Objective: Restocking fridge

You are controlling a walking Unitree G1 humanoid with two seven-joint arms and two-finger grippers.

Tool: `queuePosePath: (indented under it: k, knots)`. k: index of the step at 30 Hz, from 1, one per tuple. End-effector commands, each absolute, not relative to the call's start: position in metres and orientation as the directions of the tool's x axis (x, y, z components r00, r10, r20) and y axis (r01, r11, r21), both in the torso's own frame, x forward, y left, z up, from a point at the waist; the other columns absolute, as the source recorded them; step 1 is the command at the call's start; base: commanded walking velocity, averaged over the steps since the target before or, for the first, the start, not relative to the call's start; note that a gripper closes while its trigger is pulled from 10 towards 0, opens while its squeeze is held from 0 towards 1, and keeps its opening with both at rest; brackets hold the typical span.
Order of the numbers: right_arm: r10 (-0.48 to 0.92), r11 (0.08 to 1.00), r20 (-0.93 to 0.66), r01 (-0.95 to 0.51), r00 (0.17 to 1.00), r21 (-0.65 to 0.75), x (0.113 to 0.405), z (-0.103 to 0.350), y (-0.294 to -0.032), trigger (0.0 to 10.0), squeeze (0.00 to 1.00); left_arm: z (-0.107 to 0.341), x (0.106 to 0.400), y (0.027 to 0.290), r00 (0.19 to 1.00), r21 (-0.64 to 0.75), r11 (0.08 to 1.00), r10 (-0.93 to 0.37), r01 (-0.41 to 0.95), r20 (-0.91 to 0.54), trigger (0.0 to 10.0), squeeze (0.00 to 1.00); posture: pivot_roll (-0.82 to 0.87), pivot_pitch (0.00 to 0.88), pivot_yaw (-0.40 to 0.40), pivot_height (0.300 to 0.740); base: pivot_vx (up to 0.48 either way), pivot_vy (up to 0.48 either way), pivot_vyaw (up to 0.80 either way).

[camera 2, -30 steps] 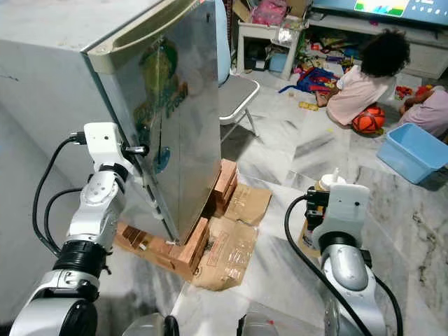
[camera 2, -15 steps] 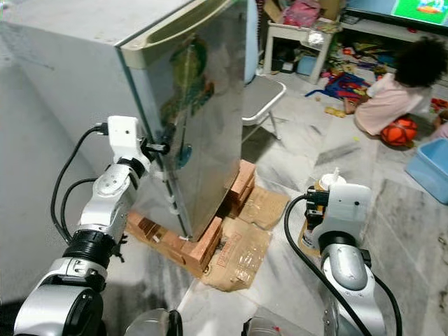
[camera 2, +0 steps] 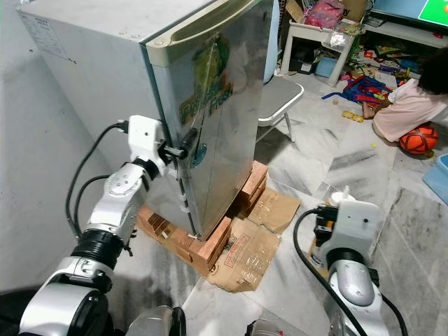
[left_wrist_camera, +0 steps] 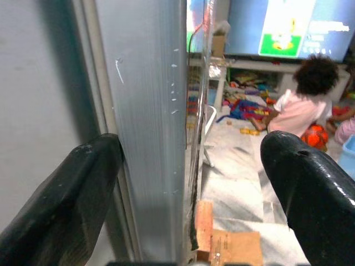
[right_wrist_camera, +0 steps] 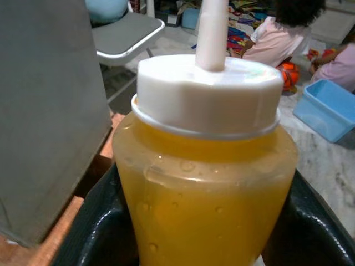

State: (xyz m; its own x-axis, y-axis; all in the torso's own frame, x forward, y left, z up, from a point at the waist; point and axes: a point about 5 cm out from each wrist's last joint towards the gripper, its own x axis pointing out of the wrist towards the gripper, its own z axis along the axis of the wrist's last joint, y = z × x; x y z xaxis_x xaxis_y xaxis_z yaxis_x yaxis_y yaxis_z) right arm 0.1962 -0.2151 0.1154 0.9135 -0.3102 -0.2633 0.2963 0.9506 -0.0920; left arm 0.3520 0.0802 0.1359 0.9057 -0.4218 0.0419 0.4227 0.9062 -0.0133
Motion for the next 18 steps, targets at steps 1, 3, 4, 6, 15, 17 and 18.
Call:
queuePosePath:
  k: [1,3,4,6,15,17,18]
  knots:
    - [-0.324,0.946,-0.239,0.315,0.915,-0.076,0.197,0.121,-0.216,10.0,0.0,0.149,0.352,0.06,0.86,0.023,0.863,-0.504,0.504,0.079,10.0,0.0,-0.11,0.0,0.054,0.74,0.0,0.0,-0.54]
    - [-0.308,0.951,-0.234,0.302,0.922,-0.063,0.201,0.121,-0.212,10.0,0.0,0.147,0.351,0.059,0.86,0.025,0.863,-0.505,0.505,0.077,10.0,0.0,-0.11,0.0,0.052,0.74,0.0,0.0,-0.22]
    - [-0.308,0.951,-0.234,0.302,0.922,-0.063,0.201,0.121,-0.212,10.0,0.0,0.147,0.351,0.059,0.86,0.025,0.863,-0.505,0.505,0.077,10.0,0.0,-0.11,0.0,0.052,0.74,0.0,0.0,0.0]
    - [-0.291,0.957,-0.238,0.285,0.927,-0.06,0.203,0.12,-0.209,10.0,0.0,0.145,0.351,0.059,0.866,0.033,0.869,-0.495,0.494,0.07,10.0,0.0,-0.1,0.0,0.047,0.74,0.0,0.0,0.0]
    - [-0.272,0.962,-0.262,0.264,0.926,-0.066,0.205,0.114,-0.208,10.0,0.0,0.131,0.359,0.053,0.904,0.026,0.905,-0.423,0.425,-0.061,10.0,0.0,-0.1,0.0,0.036,0.74,0.0,0.0,0.0]
    - [-0.282,0.96,-0.258,0.271,0.924,-0.077,0.204,0.115,-0.209,10.0,0.0,0.145,0.342,0.015,0.711,0.049,0.71,-0.703,0.702,0.007,10.0,0.0,-0.09,0.0,0.031,0.74,0.0,0.0,0.0]
    - [-0.284,0.959,-0.254,0.271,0.925,-0.084,0.203,0.115,-0.209,10.0,0.0,0.149,0.326,-0.01,0.547,0.129,0.542,-0.837,0.831,-0.005,10.0,0.0,-0.09,0.0,0.028,0.74,0.0,0.0,0.0]
